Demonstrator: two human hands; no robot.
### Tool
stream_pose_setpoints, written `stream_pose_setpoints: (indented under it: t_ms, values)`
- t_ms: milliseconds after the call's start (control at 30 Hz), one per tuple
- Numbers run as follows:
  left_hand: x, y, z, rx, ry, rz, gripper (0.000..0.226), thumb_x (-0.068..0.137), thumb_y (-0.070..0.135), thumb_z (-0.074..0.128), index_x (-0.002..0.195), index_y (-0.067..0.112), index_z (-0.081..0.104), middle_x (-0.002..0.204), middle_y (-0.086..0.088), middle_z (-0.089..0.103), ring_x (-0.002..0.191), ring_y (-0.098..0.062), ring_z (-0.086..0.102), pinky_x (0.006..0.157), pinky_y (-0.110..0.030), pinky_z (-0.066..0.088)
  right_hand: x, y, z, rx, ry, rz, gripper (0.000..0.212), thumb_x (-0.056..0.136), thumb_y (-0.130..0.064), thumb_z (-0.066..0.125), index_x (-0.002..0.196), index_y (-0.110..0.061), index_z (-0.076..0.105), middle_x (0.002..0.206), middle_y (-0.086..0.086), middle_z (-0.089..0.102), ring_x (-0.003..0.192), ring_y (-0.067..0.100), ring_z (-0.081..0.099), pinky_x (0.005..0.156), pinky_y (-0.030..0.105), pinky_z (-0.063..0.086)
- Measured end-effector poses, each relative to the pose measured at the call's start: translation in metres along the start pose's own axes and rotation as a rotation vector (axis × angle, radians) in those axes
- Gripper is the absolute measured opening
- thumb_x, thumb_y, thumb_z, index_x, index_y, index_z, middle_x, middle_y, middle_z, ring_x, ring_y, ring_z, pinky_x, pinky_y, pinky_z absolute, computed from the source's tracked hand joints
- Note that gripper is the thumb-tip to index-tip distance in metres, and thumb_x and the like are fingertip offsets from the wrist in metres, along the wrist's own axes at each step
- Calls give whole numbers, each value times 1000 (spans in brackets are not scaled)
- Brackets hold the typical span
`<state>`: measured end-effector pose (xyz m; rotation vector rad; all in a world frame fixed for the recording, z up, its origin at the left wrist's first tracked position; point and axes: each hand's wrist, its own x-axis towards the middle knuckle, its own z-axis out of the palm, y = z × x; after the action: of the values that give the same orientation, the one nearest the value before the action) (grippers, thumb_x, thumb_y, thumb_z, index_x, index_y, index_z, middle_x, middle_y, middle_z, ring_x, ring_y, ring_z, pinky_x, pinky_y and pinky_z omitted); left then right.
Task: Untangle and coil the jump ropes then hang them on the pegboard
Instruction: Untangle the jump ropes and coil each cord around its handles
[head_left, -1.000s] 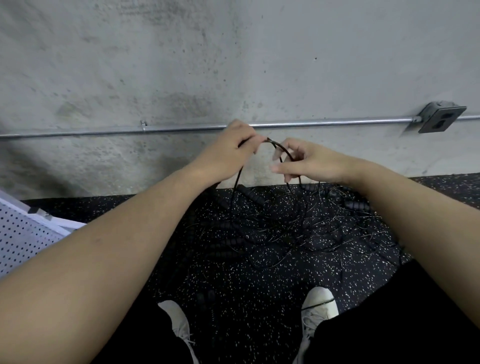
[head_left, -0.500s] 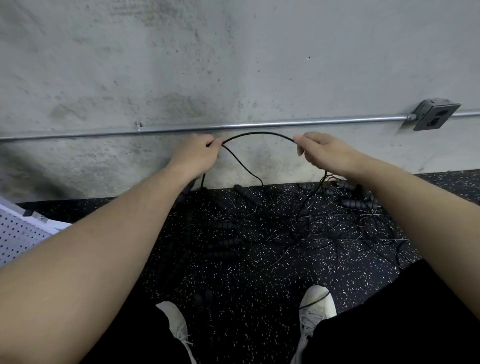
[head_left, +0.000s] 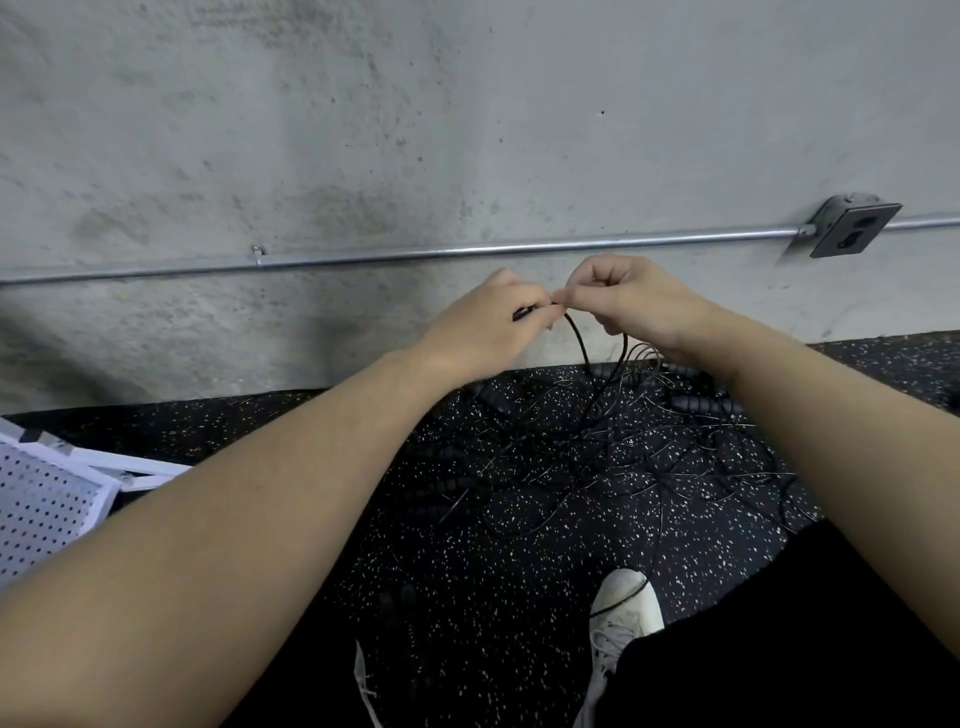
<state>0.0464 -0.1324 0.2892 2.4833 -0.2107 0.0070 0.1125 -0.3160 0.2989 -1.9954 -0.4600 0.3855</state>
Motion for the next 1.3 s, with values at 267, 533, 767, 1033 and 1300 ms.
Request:
stream_pose_setpoints:
  t_ms: [267,533,767,1033,1300]
  values:
    - [10,-4,-9,-97,210,30,31,105,36,49,82,18,61,91,8,53,86,0,48,77,-25,36,-11,19,-16,-191,-221,90,33,92,-57,63,99,-24,65,85,-3,72,84,20,68,94,41,51]
    - [15,-38,-23,-115,246,-263,30,105,40,51,84,26,66,87,-6,63,62,-20,59,58,-31,43,-20,32,-33,-515,-402,324,31,108,-40,42,118,-27,68,109,-11,73,101,3,60,110,38,36]
    - [19,-34,-8,-86,151,-308,33,98,41,57,130,35,62,134,-2,50,100,-20,61,93,-40,53,-20,28,-35,-331,-202,197,33,107,-41,42,107,-30,73,56,-9,48,55,13,52,71,36,47]
    - [15,19,26,-67,-116,20,27,105,45,48,125,34,63,119,13,43,105,-8,53,93,-28,39,-21,13,-29,-291,-116,30,31,104,-32,50,95,-16,75,45,-14,35,41,2,34,43,12,27]
    - [28,20,22,-134,61,31,26,108,33,42,84,36,53,97,11,52,90,-12,56,76,-32,39,-29,28,-42,-208,-212,128,39,100,-55,49,101,-19,66,93,-3,75,93,14,68,89,29,49]
